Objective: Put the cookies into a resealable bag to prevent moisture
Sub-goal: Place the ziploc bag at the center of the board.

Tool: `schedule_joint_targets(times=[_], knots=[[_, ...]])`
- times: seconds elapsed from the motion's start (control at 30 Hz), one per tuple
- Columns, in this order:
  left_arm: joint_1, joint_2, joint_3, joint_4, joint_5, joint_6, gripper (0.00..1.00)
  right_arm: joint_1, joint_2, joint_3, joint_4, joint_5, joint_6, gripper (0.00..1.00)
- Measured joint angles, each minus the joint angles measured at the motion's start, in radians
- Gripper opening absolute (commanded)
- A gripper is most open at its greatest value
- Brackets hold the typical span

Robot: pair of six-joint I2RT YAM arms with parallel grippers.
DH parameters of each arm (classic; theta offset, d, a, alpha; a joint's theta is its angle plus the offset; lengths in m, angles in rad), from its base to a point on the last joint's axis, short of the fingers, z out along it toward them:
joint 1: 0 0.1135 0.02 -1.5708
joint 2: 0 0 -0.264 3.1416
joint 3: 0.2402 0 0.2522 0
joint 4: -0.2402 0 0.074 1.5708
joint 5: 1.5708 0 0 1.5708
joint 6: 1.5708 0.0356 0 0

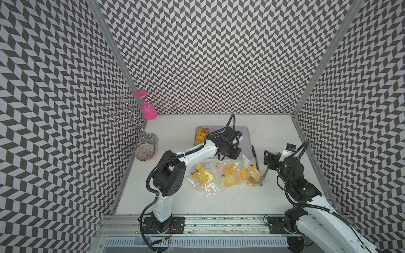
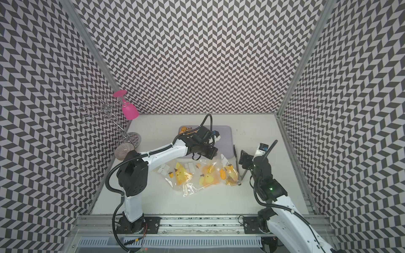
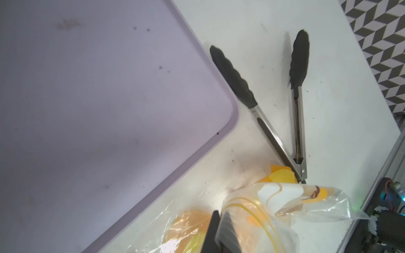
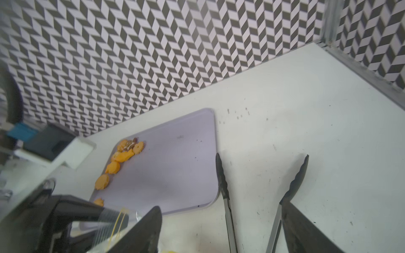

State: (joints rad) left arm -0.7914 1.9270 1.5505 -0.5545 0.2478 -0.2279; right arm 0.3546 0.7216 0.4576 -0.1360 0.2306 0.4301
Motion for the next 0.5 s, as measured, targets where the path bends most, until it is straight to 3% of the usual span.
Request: schedule_joint_targets(times=[0.23,0.5], knots=[[0.000,-0.033,0.000,0.041,0.035,-0.005,0.00,0.001,0.066,0.140,-0.117,-0.266,-0.004,0.71],[0.000,-0.033,0.016,0.016,0.061,-0.061,0.00,0.067,-0.038,0.129,-0.170,-0.370,0.144,0.69]])
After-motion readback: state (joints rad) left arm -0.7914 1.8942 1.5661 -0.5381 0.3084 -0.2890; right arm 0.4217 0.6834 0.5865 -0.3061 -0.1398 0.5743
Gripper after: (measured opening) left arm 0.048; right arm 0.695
